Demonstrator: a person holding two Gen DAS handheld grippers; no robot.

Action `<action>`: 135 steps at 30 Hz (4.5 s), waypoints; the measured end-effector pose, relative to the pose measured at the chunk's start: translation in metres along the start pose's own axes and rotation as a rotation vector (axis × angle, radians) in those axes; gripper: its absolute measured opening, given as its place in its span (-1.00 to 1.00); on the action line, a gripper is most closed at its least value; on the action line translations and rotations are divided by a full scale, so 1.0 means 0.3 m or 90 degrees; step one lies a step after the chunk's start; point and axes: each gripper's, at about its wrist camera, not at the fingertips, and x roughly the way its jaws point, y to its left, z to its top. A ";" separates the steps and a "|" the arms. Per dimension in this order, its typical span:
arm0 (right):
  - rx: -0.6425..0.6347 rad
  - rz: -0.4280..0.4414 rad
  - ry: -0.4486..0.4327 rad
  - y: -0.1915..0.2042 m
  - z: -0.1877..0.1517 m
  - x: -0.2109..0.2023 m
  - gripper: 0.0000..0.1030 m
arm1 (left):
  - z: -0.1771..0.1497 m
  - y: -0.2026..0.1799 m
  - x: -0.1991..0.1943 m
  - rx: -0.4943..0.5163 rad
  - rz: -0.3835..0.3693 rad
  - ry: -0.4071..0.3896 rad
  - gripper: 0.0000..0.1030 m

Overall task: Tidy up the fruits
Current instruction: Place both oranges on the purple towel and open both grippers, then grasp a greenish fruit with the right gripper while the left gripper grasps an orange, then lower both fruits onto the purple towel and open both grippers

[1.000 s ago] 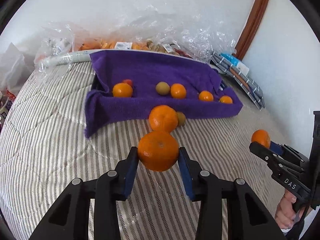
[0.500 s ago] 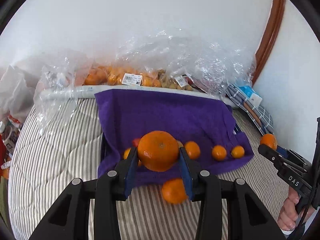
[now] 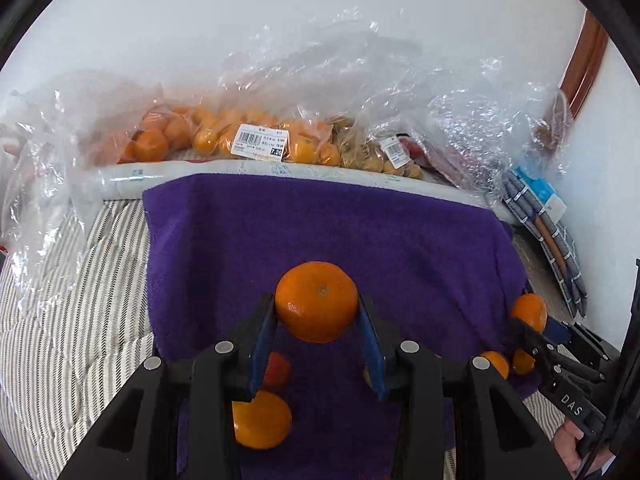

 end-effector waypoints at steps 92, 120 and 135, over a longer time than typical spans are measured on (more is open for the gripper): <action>-0.031 0.017 0.028 0.304 -0.307 -0.162 -0.49 | -0.394 0.252 -0.289 -0.042 -0.014 -0.038 -0.22; 0.038 0.000 -0.003 0.093 -0.281 -0.470 -0.48 | -0.376 0.037 -0.530 -0.022 -0.017 -0.057 -0.22; 0.038 -0.004 -0.043 0.041 -0.111 -0.398 -0.48 | -0.206 0.031 -0.391 -0.031 -0.006 -0.045 -0.22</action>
